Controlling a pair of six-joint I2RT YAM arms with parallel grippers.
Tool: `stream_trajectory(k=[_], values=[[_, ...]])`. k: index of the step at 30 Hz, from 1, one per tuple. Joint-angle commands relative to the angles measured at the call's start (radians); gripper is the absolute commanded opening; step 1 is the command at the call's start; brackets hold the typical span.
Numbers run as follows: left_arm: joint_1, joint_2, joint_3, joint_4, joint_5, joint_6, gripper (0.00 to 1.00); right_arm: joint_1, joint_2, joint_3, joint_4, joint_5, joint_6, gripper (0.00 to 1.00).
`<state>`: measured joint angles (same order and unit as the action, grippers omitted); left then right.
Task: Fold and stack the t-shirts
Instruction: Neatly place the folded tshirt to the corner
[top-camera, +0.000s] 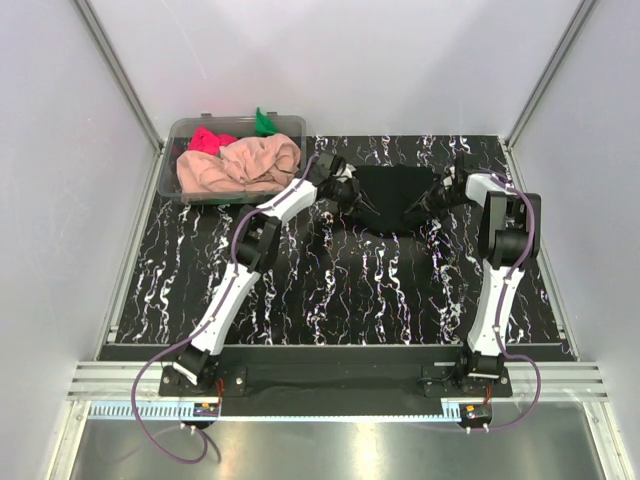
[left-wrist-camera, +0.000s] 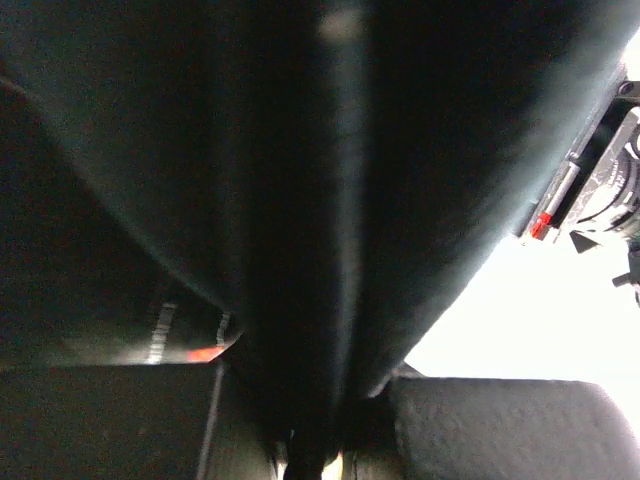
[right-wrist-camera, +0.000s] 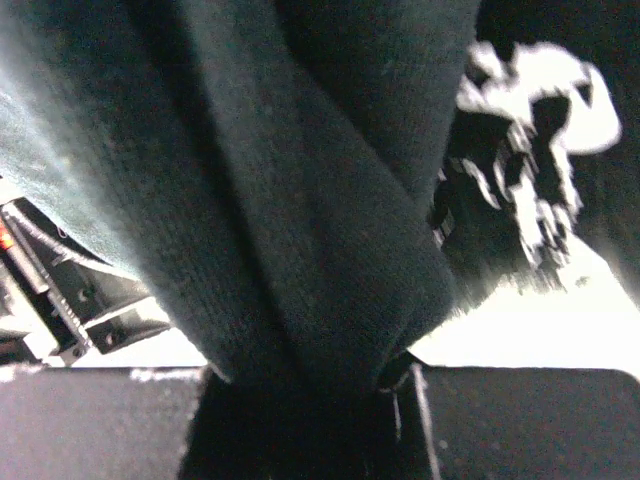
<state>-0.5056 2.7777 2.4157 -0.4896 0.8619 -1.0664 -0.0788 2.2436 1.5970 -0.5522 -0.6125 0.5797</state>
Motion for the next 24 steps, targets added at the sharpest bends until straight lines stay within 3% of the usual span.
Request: stream_trajectory(k=[1, 6, 15, 24], values=[[0.036, 0.026, 0.046, 0.065, 0.005, -0.038, 0.00, -0.006, 0.047, 0.072, -0.003, -0.006, -0.018, 0.00], [0.064, 0.048, 0.062, 0.086, 0.003, -0.043, 0.00, -0.004, 0.094, 0.145, -0.006, -0.012, -0.014, 0.00], [0.075, 0.114, 0.138, 0.239, 0.037, -0.187, 0.00, -0.006, 0.146, 0.276, -0.049, -0.015, 0.003, 0.00], [0.091, 0.117, 0.140, 0.264, 0.034, -0.204, 0.01, -0.009, 0.208, 0.405, -0.114, -0.012, -0.003, 0.00]])
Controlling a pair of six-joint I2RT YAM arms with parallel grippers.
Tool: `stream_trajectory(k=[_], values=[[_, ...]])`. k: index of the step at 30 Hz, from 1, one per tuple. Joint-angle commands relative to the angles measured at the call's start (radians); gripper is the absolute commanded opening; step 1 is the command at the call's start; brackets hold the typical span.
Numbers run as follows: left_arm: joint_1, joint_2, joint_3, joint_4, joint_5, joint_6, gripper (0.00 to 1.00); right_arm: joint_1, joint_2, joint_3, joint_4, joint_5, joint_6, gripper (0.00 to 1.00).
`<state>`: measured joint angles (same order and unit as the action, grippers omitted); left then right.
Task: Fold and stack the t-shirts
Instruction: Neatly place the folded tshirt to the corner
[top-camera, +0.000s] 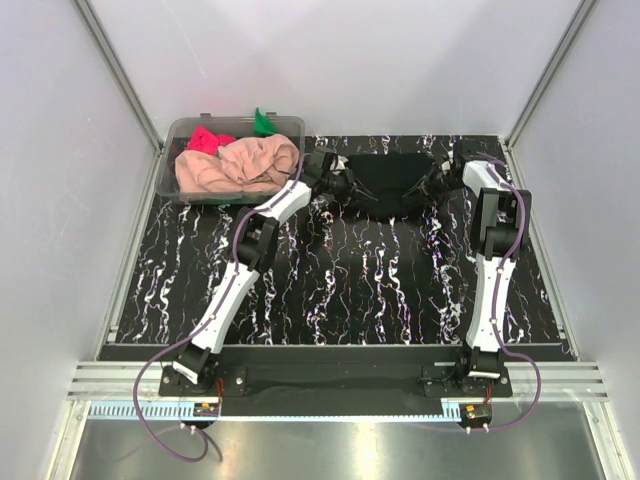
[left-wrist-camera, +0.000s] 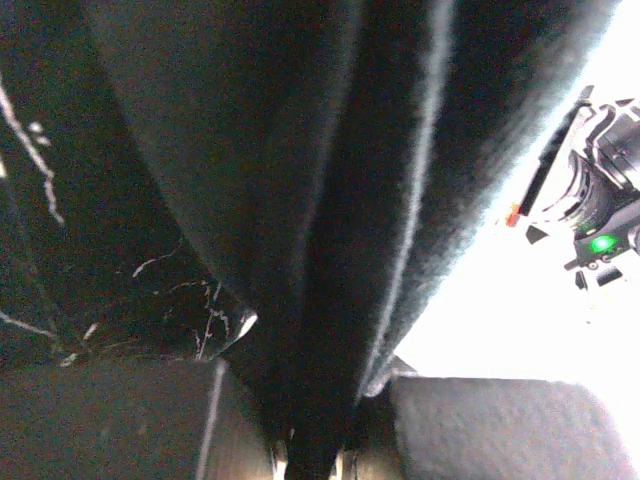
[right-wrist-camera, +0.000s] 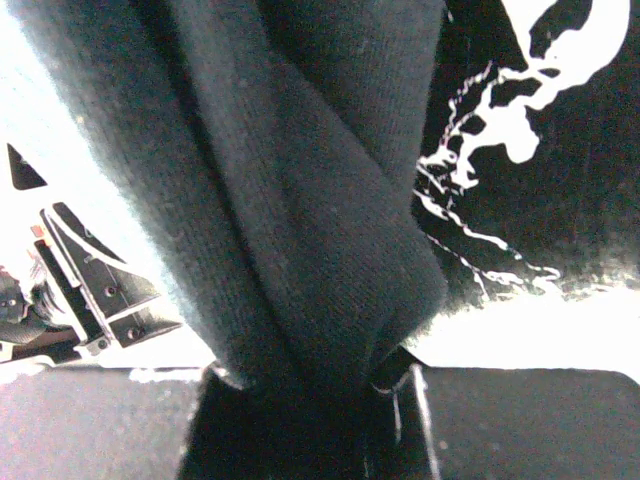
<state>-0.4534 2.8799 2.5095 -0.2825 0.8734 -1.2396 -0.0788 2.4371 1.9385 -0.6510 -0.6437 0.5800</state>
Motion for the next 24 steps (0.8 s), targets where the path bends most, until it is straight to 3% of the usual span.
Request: stream_trajectory(k=[1, 5, 12, 14, 15, 17, 18, 21, 22, 24], values=[[0.042, 0.015, 0.051, 0.063, 0.021, -0.041, 0.03, -0.009, 0.023, 0.071, -0.024, 0.016, -0.003, 0.00], [0.051, 0.018, 0.063, 0.078, 0.022, -0.054, 0.09, -0.009, 0.027, 0.086, -0.036, 0.012, -0.014, 0.00], [0.061, 0.018, 0.063, 0.086, 0.027, -0.052, 0.11, -0.009, 0.028, 0.100, -0.042, 0.026, -0.008, 0.00], [0.062, 0.018, 0.063, 0.098, 0.032, -0.058, 0.20, -0.009, 0.030, 0.102, -0.042, 0.015, -0.005, 0.08], [0.064, 0.015, 0.063, 0.100, 0.032, -0.057, 0.37, -0.009, 0.030, 0.102, -0.042, 0.009, -0.005, 0.12], [0.064, 0.010, 0.063, 0.115, 0.041, -0.051, 0.47, -0.009, 0.025, 0.096, -0.041, 0.018, -0.002, 0.23], [0.064, -0.002, 0.061, 0.117, 0.041, -0.041, 0.57, -0.009, 0.022, 0.093, -0.036, 0.018, 0.000, 0.25], [0.065, -0.027, 0.034, 0.144, 0.038, -0.029, 0.68, -0.009, 0.017, 0.086, -0.027, 0.000, 0.006, 0.40], [0.065, -0.034, 0.029, 0.144, 0.038, -0.024, 0.77, -0.009, 0.016, 0.085, -0.026, -0.013, 0.011, 0.43], [0.065, -0.041, 0.023, 0.141, 0.042, -0.015, 0.79, -0.009, 0.007, 0.070, -0.019, -0.020, 0.009, 0.47]])
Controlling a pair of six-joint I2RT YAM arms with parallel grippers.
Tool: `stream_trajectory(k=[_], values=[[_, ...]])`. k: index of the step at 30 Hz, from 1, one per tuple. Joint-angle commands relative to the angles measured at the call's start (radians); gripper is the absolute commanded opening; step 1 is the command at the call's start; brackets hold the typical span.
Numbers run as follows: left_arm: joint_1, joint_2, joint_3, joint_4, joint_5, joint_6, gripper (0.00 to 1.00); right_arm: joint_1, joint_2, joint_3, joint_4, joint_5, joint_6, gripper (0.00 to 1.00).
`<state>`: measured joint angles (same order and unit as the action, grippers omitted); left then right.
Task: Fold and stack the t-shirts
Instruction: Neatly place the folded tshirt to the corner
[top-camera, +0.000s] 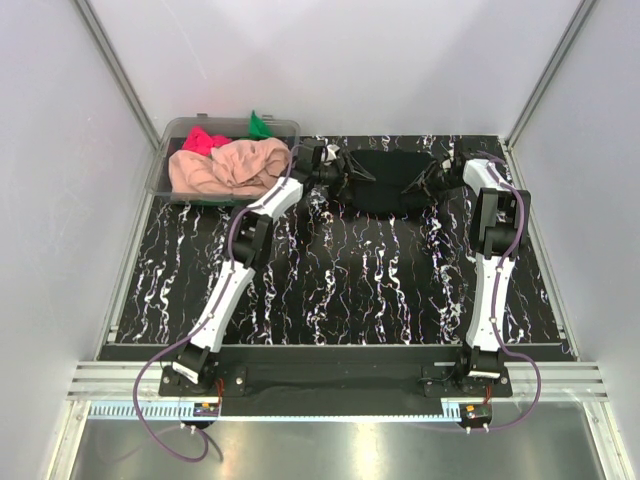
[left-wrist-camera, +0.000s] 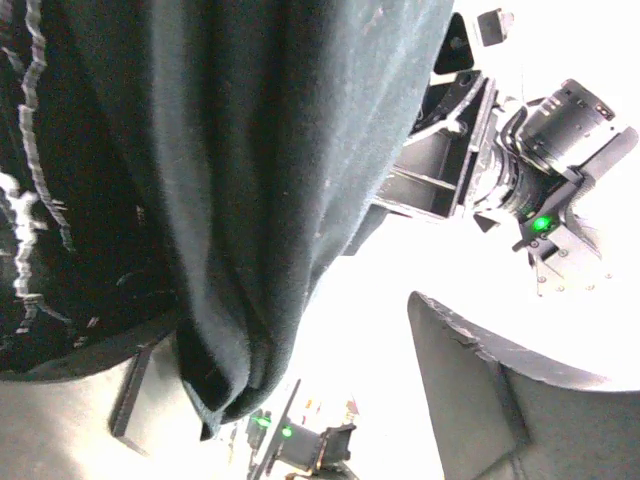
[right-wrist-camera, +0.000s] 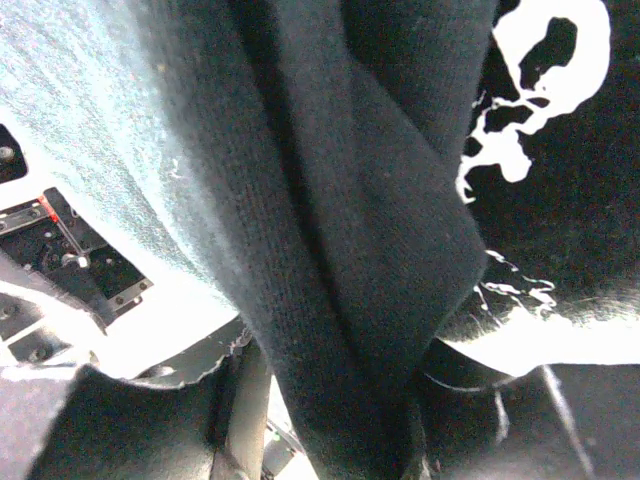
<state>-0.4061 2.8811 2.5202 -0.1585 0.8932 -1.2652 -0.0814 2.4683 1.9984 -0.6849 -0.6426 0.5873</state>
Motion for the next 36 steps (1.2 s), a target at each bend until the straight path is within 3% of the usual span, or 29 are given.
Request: stream_trajectory(k=[1, 4, 6, 11, 16, 20, 26, 32, 36], values=[[0.016, -0.054, -0.004, 0.016, 0.026, 0.015, 0.85, -0.006, -0.040, 0.002, 0.024, -0.020, 0.002, 0.47], [0.013, -0.080, -0.029, 0.011, 0.033, 0.035, 0.96, -0.006, -0.068, -0.029, 0.038, -0.020, 0.003, 0.53], [0.009, -0.091, -0.035, 0.005, 0.036, 0.044, 0.99, -0.006, -0.092, -0.035, 0.036, -0.019, 0.000, 0.56], [-0.002, -0.160, -0.069, -0.042, 0.032, 0.084, 0.99, -0.006, -0.175, -0.090, 0.007, 0.018, -0.026, 0.59], [-0.013, -0.235, -0.110, -0.107, 0.026, 0.141, 0.99, -0.009, -0.267, -0.089, -0.128, 0.115, -0.084, 0.61], [-0.023, -0.302, -0.144, -0.177, 0.013, 0.185, 0.99, -0.009, -0.307, -0.035, -0.257, 0.230, -0.136, 0.69], [-0.037, -0.414, -0.213, -0.295, -0.023, 0.282, 0.99, -0.011, -0.322, 0.066, -0.441, 0.373, -0.169, 0.72], [-0.054, -0.566, -0.271, -0.519, -0.144, 0.450, 0.99, -0.009, -0.471, 0.054, -0.450, 0.383, -0.167, 0.71], [-0.063, -0.705, -0.415, -0.653, -0.301, 0.581, 0.99, 0.002, -0.623, -0.019, -0.430, 0.357, -0.152, 0.71]])
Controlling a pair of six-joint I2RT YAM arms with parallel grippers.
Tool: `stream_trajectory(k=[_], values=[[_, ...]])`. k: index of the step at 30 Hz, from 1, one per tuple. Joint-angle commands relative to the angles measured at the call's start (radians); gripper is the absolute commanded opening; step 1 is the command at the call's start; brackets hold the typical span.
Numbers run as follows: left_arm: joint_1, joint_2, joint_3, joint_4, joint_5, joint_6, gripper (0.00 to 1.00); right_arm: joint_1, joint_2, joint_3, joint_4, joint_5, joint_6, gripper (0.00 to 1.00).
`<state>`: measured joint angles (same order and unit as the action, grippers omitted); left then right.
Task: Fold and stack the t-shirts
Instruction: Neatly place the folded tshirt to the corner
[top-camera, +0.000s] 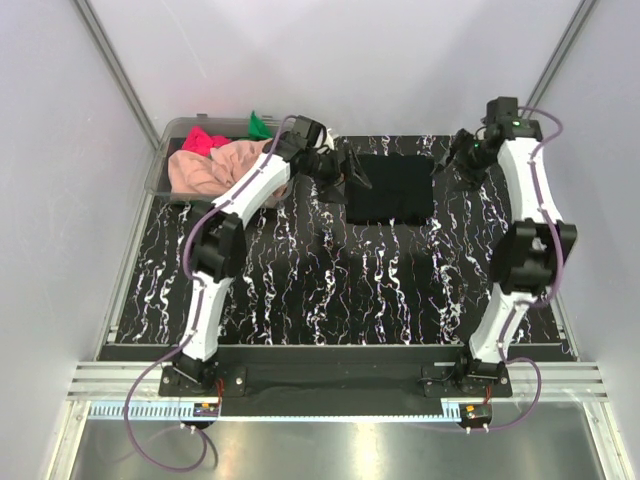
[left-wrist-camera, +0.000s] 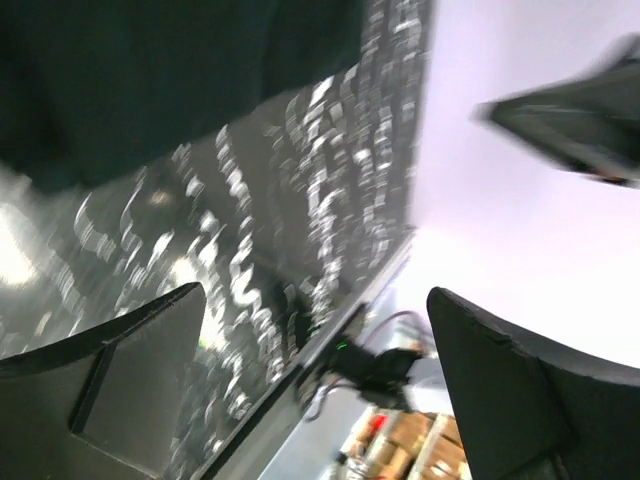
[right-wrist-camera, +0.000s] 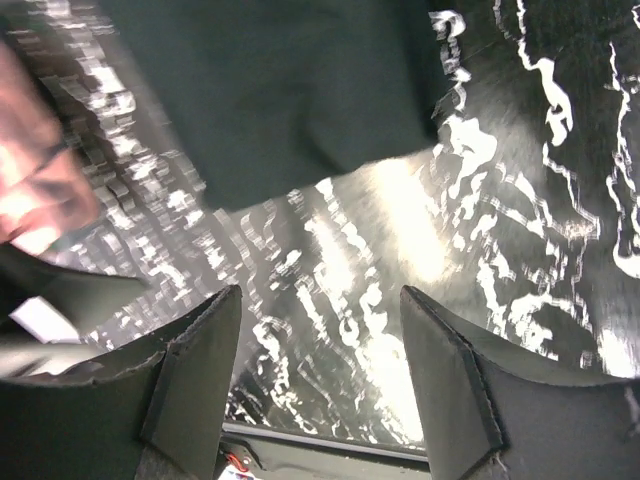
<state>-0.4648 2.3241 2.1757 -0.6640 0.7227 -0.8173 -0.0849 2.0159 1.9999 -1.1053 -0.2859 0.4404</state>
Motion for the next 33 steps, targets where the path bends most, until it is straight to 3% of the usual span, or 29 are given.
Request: stream_trajectory(k=[1, 6, 11, 18, 21, 25, 27, 28, 33], values=[[-0.005, -0.170, -0.097, -0.178, -0.150, 0.147, 0.99, 0.005, -0.186, -0.048, -0.010, -0.016, -0.002, 0.72], [-0.034, -0.282, -0.206, -0.256, -0.229, 0.253, 0.99, 0.026, -0.328, -0.202, 0.057, -0.113, 0.027, 0.73], [-0.087, -0.403, -0.329, -0.293, -0.359, 0.300, 0.99, 0.106, -0.436, -0.438, 0.119, -0.099, 0.053, 0.70], [-0.202, -0.601, -0.393, -0.448, -0.875, 0.313, 0.99, 0.281, -0.548, -0.555, 0.159, 0.121, 0.011, 0.66], [-0.201, -0.670, -0.468, -0.445, -0.873, 0.288, 0.99, 0.283, -0.452, -0.558, 0.214, 0.119, -0.005, 0.65], [-0.206, -0.716, -0.551, -0.442, -0.822, 0.277, 0.99, 0.284, -0.278, -0.433, 0.261, 0.122, 0.000, 0.51], [-0.206, -0.756, -0.592, -0.428, -0.803, 0.270, 0.99, 0.284, -0.173, -0.382, 0.275, 0.137, 0.011, 0.27], [-0.206, -0.770, -0.628, -0.415, -0.798, 0.271, 0.99, 0.283, -0.134, -0.331, 0.278, 0.133, 0.011, 0.02], [-0.206, -0.841, -0.694, -0.387, -0.787, 0.270, 0.99, 0.284, 0.108, -0.124, 0.282, 0.125, 0.011, 0.00]])
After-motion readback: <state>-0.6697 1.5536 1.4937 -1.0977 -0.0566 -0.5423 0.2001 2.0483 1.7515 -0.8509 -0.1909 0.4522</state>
